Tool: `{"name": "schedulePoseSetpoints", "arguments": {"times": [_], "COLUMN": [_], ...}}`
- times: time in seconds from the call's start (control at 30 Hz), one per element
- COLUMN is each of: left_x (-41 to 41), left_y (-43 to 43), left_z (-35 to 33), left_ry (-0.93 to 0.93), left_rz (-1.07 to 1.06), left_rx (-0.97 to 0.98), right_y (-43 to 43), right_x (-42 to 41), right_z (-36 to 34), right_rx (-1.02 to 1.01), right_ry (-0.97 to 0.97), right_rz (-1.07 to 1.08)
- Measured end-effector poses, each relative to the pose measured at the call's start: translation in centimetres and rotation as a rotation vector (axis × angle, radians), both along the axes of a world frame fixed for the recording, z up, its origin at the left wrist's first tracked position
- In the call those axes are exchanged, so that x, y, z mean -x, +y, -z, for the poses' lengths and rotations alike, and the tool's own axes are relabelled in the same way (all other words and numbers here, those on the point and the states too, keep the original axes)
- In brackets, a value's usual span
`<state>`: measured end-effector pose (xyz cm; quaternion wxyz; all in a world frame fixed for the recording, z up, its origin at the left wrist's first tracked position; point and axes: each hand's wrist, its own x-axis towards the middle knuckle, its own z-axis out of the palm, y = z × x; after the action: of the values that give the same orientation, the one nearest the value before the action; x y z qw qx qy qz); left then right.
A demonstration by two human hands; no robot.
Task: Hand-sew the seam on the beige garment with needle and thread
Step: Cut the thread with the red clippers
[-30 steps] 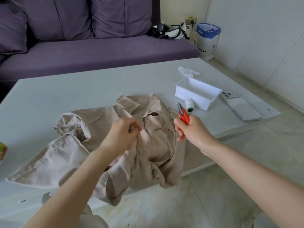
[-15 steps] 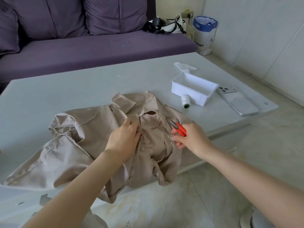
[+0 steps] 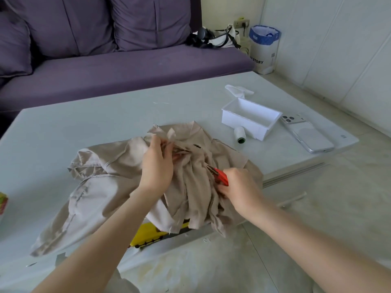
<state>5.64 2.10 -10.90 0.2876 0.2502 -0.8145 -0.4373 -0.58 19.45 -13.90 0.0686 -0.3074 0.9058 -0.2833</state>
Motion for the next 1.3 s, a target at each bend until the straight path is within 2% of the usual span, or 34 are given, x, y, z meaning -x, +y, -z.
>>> {"name": "schedulePoseSetpoints", "arguments": {"times": [0.1, 0.2, 0.23, 0.3, 0.33, 0.37, 0.47, 0.53, 0.57, 0.63, 0.8, 0.93, 0.97, 1.0, 1.07, 1.1, 1.13, 1.23, 1.27, 1.3], "left_x": [0.4, 0.9, 1.1, 1.4, 1.4, 1.5, 1.8, 1.9, 1.9, 1.8, 2.6, 4.4, 5.1, 5.9, 7.0, 7.2, 7.3, 8.3, 8.9, 9.5], "left_y": [0.5, 0.5, 0.3, -0.4, -0.7, -0.8, -0.1, 0.8, 1.2, 1.8, 0.7, -1.1, -1.5, -1.7, -1.2, -0.4, 0.4, 3.1, 3.9, 4.8], "left_z": [-0.8, -0.6, -0.1, 1.0, 1.6, 1.9, 2.2, 2.1, 2.0, 1.8, 1.7, 0.1, -0.2, -0.4, -0.5, -0.6, -0.9, -1.6, -1.7, -1.8], "left_ry": [0.084, 0.068, 0.009, -0.234, -0.353, -0.421, -0.426, -0.534, -0.608, -0.675, -0.500, -0.198, -0.184, -0.251, -0.515, -0.596, -0.596, -0.230, -0.145, -0.149], "left_rz": [-0.015, 0.061, 0.092, 0.127, 0.147, 0.177, 0.261, 0.359, 0.410, 0.485, 0.405, 0.084, 0.053, 0.065, 0.134, 0.128, 0.108, 0.080, 0.112, 0.179], "left_rx": [0.079, 0.283, 0.385, 0.583, 0.604, 0.550, 0.269, 0.142, 0.136, 0.252, 0.312, 0.364, 0.361, 0.383, 0.544, 0.646, 0.734, 0.919, 0.938, 0.904], "right_y": [-0.3, -0.2, 0.0, 0.3, 0.5, 0.7, 1.4, 1.8, 2.0, 2.4, 3.1, 3.1, 3.1, 3.0, 2.9, 2.9, 2.9, 3.3, 3.5, 3.7], "right_x": [0.1, 0.5, 0.7, 1.3, 1.6, 2.0, 2.9, 3.2, 3.3, 3.6, 4.4, 5.7, 6.1, 6.5, 7.1, 7.4, 7.7, 8.4, 8.7, 9.0], "right_z": [-0.1, -0.3, -0.3, -0.5, -0.6, -0.7, -1.0, -1.1, -1.1, -1.2, -2.3, -3.7, -3.9, -4.1, -4.5, -4.6, -4.6, -4.4, -4.2, -4.0], "right_rx": [-0.022, 0.029, 0.070, 0.141, 0.168, 0.194, 0.323, 0.409, 0.440, 0.491, 0.627, 0.727, 0.729, 0.729, 0.731, 0.745, 0.764, 0.797, 0.797, 0.794], "right_ry": [0.001, -0.072, -0.110, -0.210, -0.267, -0.320, -0.473, -0.575, -0.618, -0.688, -0.778, -0.701, -0.662, -0.621, -0.562, -0.550, -0.551, -0.545, -0.530, -0.513], "right_rz": [-0.036, -0.014, 0.015, 0.083, 0.116, 0.143, 0.227, 0.281, 0.299, 0.320, 0.350, 0.342, 0.334, 0.333, 0.335, 0.331, 0.328, 0.363, 0.383, 0.401]}}
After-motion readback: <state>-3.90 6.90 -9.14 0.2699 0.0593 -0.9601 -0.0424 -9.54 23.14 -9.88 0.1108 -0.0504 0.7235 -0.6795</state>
